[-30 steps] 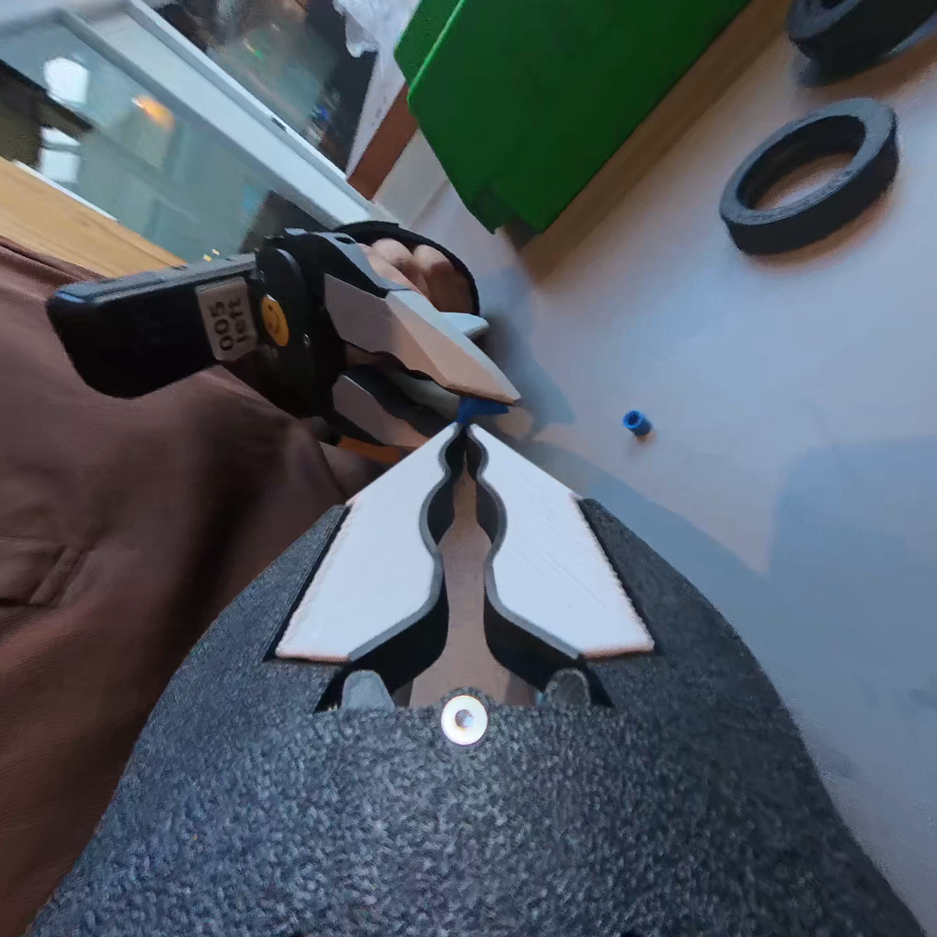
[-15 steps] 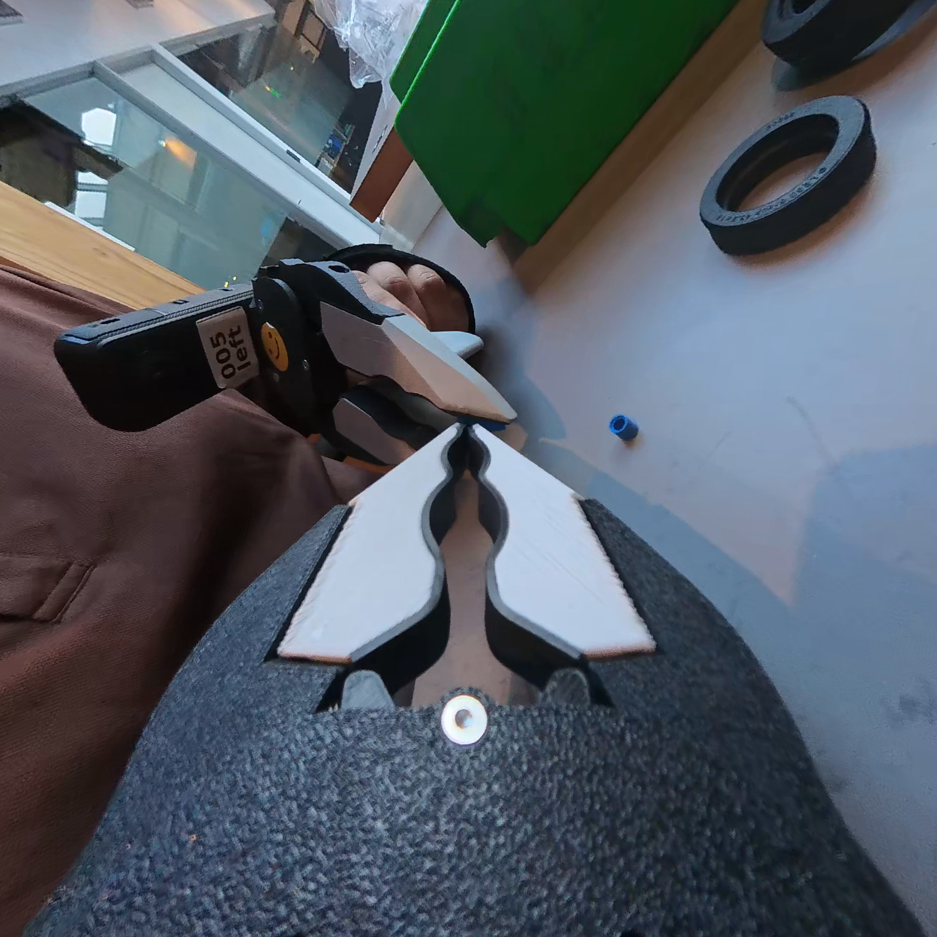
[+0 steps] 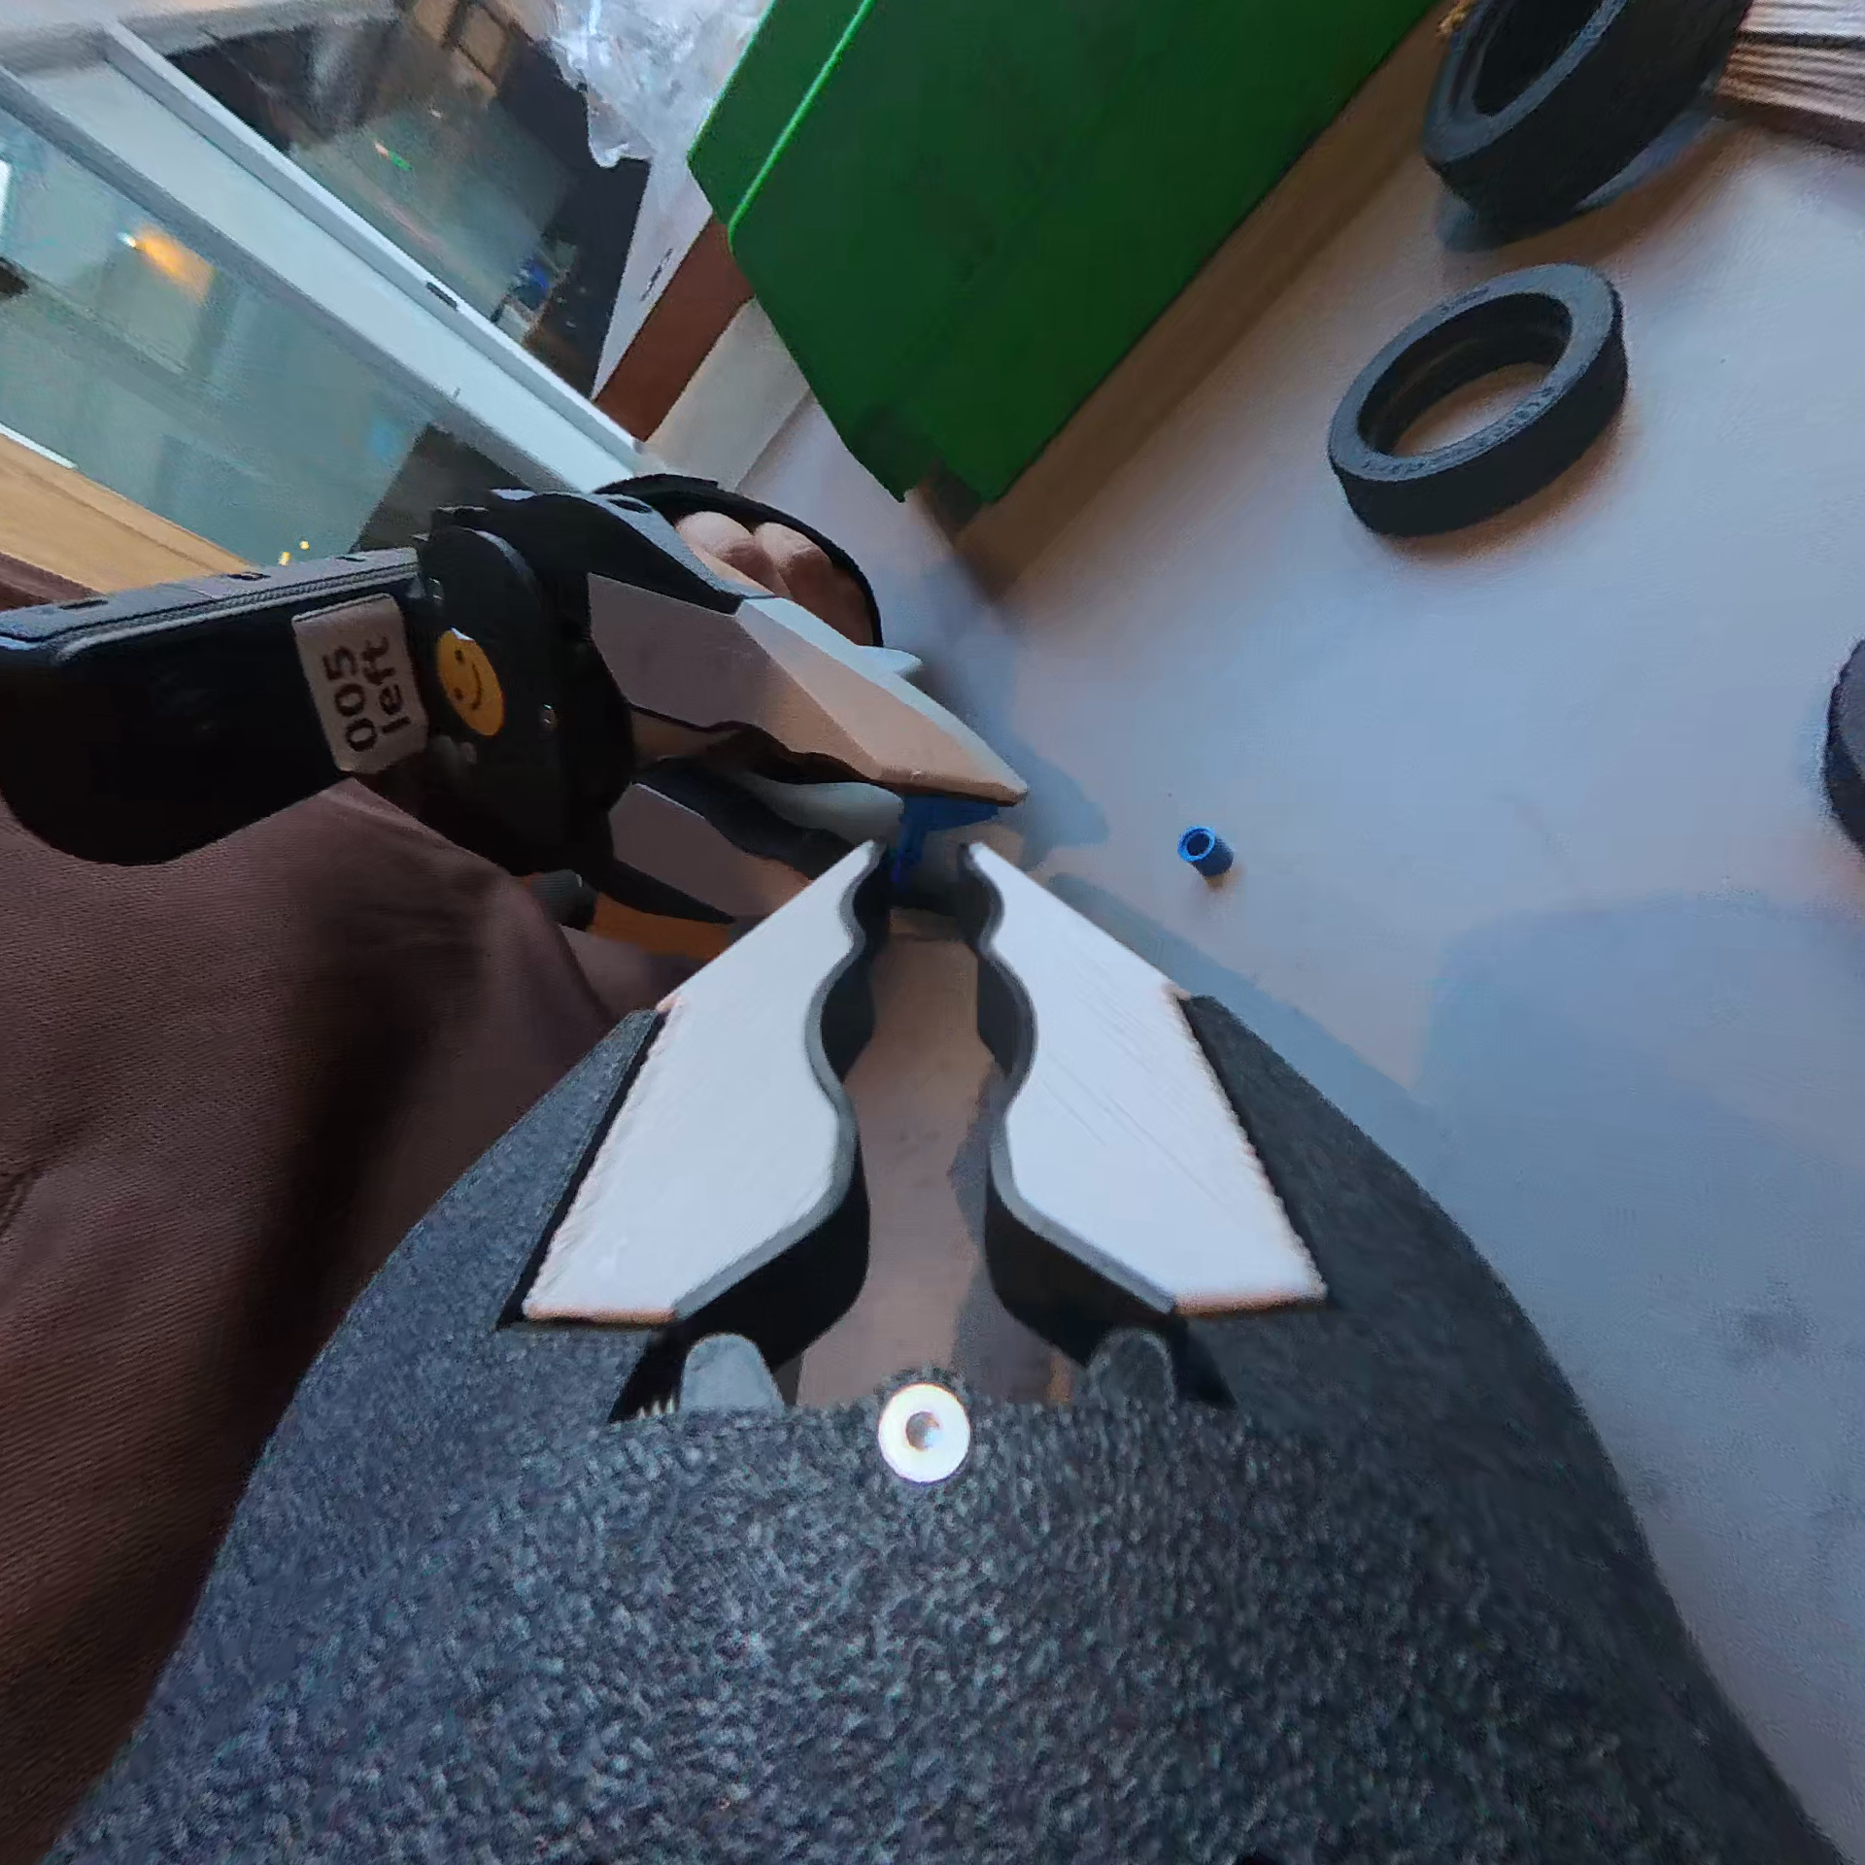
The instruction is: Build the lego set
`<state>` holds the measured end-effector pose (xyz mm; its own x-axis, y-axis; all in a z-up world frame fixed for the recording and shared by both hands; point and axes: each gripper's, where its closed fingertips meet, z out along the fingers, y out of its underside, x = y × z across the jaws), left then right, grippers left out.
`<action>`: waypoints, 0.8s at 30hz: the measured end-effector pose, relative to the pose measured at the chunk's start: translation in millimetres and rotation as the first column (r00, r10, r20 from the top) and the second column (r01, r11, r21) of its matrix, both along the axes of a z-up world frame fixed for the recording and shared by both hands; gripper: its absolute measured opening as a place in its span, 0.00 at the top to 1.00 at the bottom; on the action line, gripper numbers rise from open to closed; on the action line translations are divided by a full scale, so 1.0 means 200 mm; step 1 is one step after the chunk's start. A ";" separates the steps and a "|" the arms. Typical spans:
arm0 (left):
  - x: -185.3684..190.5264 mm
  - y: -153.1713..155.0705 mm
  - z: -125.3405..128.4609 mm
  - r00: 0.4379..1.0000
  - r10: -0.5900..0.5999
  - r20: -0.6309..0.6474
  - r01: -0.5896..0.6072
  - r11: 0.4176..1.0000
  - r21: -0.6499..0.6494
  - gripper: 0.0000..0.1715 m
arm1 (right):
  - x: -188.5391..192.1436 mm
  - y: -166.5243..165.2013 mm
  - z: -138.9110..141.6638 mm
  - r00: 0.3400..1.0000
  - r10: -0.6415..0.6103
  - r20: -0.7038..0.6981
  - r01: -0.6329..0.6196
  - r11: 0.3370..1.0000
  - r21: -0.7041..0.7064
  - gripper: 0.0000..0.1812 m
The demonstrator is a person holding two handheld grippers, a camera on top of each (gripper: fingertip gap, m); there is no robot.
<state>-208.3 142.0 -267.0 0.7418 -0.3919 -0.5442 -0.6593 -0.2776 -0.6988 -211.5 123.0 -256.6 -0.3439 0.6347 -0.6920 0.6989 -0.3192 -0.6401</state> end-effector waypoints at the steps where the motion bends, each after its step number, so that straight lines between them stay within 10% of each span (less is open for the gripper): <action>1: 0.00 0.00 0.00 1.000 0.002 -0.004 -0.002 1.000 0.001 0.88 | 0.00 0.00 0.00 1.000 -0.003 -0.006 0.003 1.000 0.009 0.92; 24: 0.02 0.04 0.07 0.991 0.080 0.105 -0.085 0.996 0.036 0.89 | 0.00 -0.03 0.04 0.997 -0.014 -0.082 0.017 0.999 0.038 0.97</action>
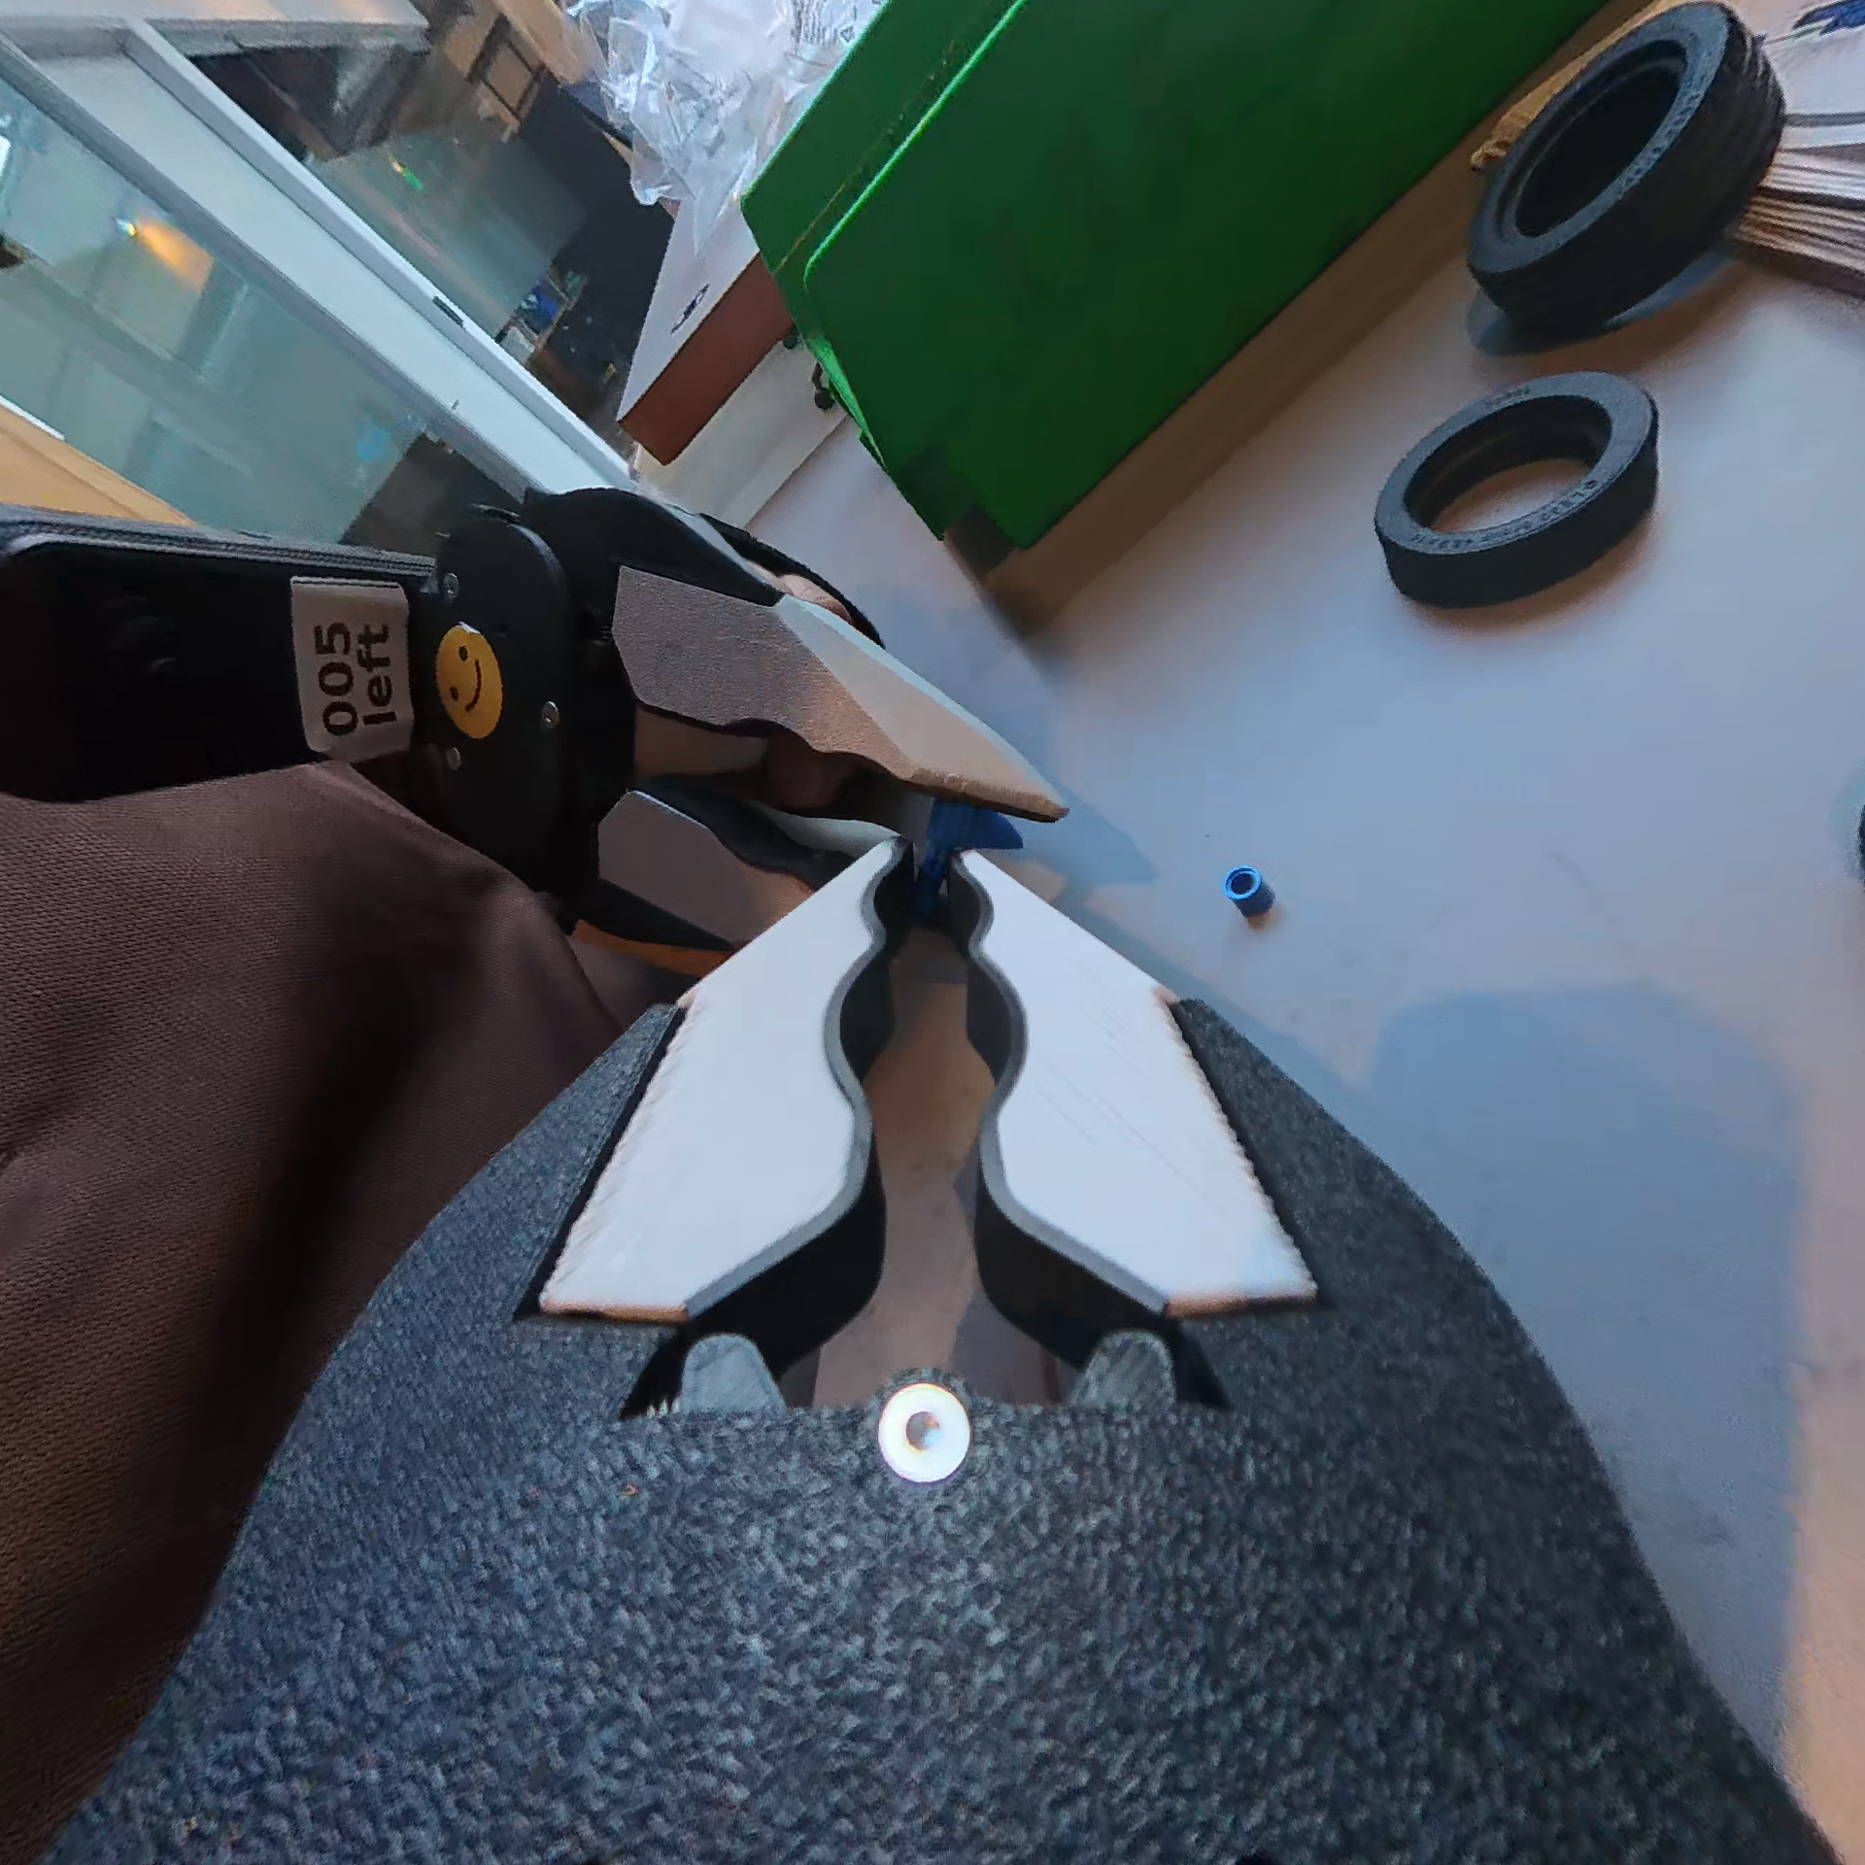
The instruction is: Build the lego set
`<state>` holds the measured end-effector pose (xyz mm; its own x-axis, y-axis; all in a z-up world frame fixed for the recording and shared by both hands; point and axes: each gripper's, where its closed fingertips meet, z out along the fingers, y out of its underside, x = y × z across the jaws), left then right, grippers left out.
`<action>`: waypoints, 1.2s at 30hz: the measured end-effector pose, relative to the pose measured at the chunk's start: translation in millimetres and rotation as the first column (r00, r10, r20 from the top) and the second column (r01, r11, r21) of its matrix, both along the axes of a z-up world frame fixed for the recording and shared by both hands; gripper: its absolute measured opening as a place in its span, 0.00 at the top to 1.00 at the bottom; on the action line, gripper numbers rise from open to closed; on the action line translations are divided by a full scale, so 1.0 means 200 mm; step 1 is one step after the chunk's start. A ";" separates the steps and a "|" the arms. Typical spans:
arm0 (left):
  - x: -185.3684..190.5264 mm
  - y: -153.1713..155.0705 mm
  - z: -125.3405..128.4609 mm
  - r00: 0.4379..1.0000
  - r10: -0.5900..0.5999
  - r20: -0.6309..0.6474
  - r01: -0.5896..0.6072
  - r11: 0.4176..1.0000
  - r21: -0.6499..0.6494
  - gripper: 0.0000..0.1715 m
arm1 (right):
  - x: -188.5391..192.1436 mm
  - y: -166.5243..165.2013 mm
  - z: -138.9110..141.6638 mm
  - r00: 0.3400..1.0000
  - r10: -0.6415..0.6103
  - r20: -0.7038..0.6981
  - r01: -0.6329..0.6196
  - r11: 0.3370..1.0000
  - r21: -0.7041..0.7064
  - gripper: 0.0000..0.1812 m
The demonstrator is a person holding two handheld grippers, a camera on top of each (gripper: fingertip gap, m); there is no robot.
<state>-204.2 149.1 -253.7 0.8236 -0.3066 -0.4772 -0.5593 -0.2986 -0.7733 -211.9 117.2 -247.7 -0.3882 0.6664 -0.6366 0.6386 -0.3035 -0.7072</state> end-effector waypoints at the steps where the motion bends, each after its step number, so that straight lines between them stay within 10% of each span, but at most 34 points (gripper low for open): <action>1: 0.00 0.00 0.00 1.000 0.000 0.000 0.000 1.000 -0.002 0.89 | 0.00 0.00 0.00 1.000 -0.001 -0.004 0.001 1.000 0.006 0.97; 36: -0.01 0.00 -0.04 0.969 0.045 -0.242 -0.045 0.999 0.007 0.89 | 0.01 0.00 -0.05 0.998 0.038 -0.042 -0.028 0.978 0.207 0.98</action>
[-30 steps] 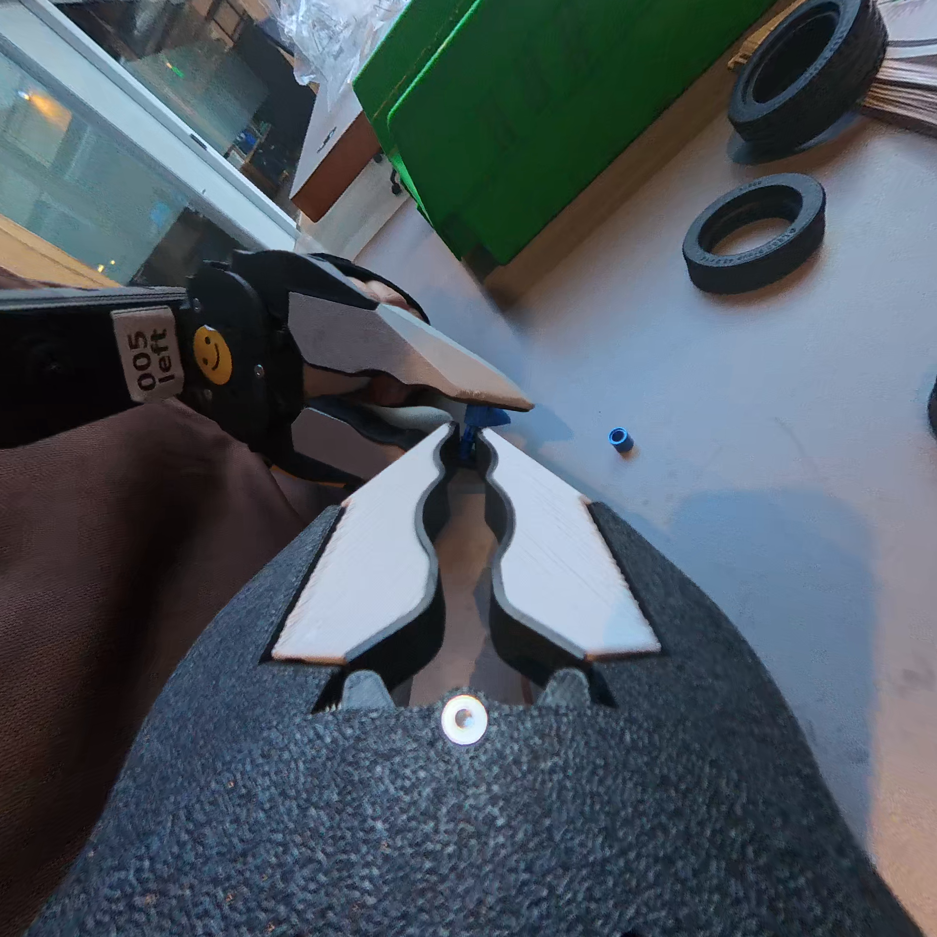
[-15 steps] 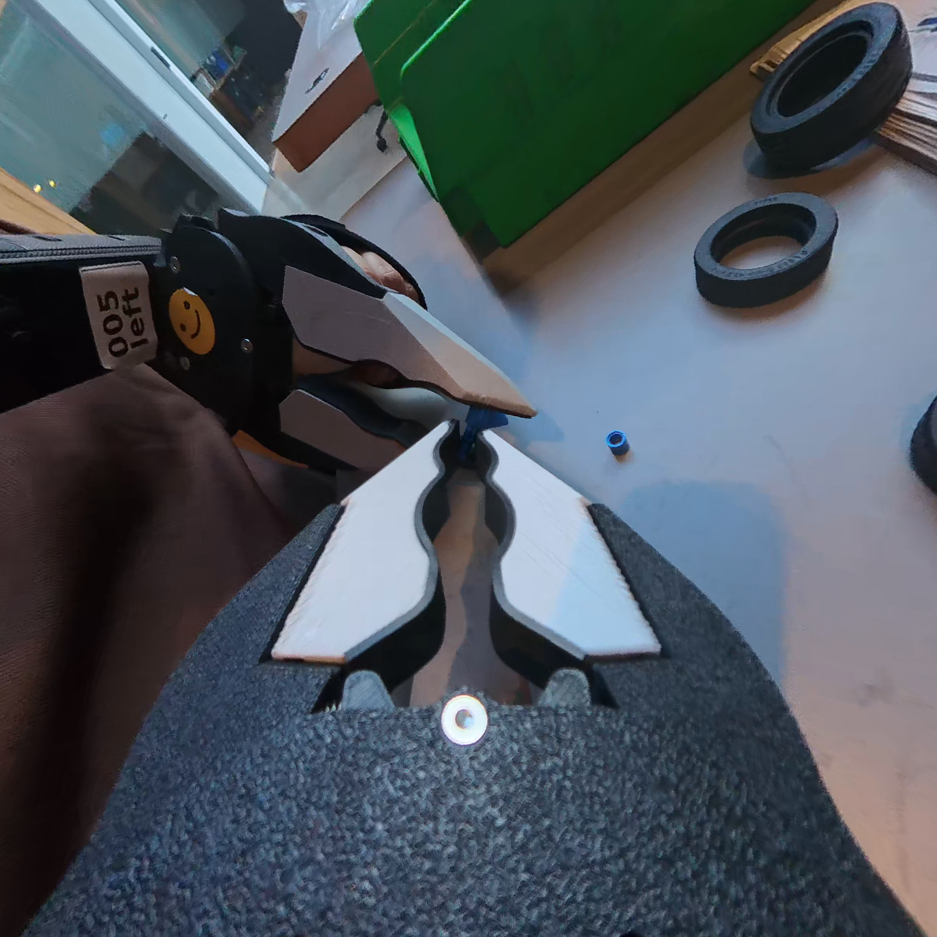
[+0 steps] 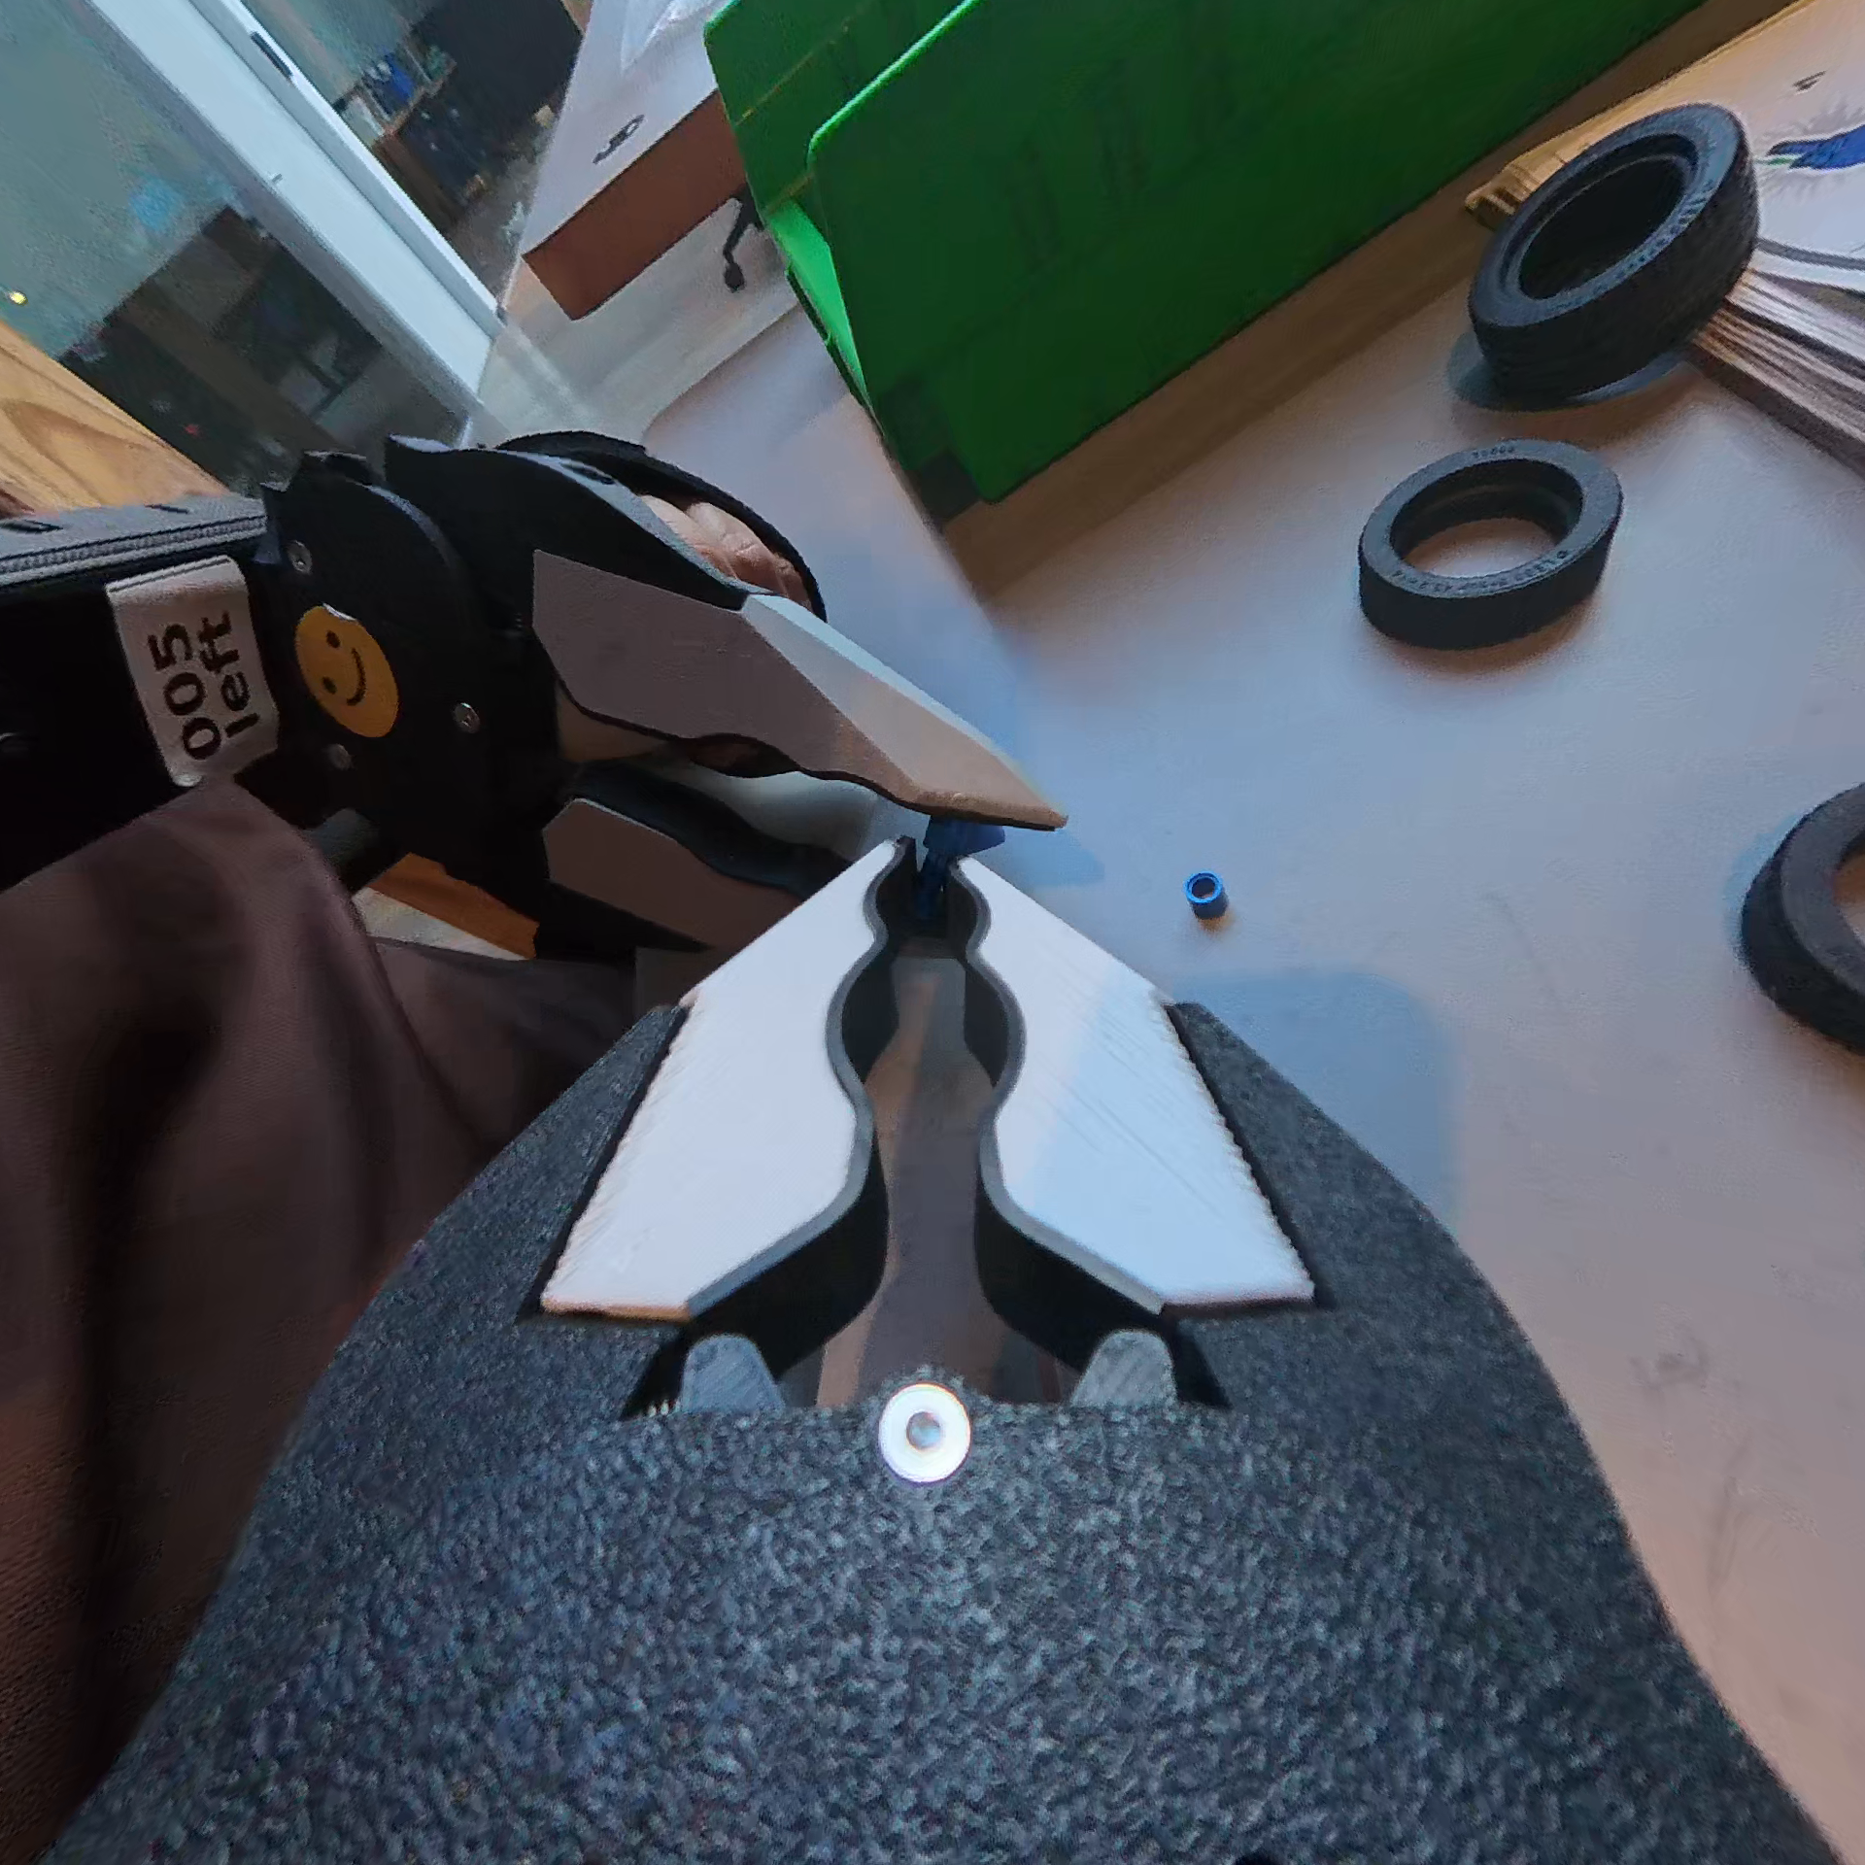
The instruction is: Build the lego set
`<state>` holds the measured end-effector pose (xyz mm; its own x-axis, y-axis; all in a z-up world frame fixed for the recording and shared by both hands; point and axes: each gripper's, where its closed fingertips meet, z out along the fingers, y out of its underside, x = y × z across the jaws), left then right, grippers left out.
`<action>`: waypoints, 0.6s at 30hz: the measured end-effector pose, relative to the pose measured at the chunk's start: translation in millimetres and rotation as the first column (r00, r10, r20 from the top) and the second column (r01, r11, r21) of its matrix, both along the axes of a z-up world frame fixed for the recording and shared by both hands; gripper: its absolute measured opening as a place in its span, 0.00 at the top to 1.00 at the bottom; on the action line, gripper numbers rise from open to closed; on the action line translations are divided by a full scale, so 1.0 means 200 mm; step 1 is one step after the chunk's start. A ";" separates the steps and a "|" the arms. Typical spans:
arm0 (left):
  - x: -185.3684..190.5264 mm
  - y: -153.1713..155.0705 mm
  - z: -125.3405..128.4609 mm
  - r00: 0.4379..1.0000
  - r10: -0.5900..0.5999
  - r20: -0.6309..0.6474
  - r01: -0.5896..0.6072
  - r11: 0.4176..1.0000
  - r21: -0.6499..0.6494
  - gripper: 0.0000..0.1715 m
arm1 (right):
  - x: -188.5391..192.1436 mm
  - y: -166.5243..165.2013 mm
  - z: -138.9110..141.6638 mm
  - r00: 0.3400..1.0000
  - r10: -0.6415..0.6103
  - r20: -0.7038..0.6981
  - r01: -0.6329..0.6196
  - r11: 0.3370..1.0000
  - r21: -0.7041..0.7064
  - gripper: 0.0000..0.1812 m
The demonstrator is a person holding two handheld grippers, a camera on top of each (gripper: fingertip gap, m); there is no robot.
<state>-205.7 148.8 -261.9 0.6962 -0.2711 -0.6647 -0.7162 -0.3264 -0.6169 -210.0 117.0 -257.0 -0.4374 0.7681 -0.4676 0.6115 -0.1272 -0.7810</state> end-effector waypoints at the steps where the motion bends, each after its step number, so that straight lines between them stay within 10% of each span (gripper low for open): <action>1: 0.00 0.00 0.00 1.000 0.003 -0.007 -0.003 1.000 -0.002 0.90 | 0.00 0.00 0.00 1.000 -0.006 -0.001 0.006 1.000 0.011 0.98; 12: -0.01 0.02 0.05 0.958 -0.053 0.281 0.054 0.999 0.007 0.89 | 0.03 0.14 0.12 0.997 -0.026 -0.078 0.017 0.993 -0.119 0.98; 18: 0.08 0.02 0.05 0.976 -0.166 0.139 0.159 0.985 0.061 0.88 | 0.04 0.14 0.10 1.000 0.022 -0.020 -0.025 0.980 -0.198 0.83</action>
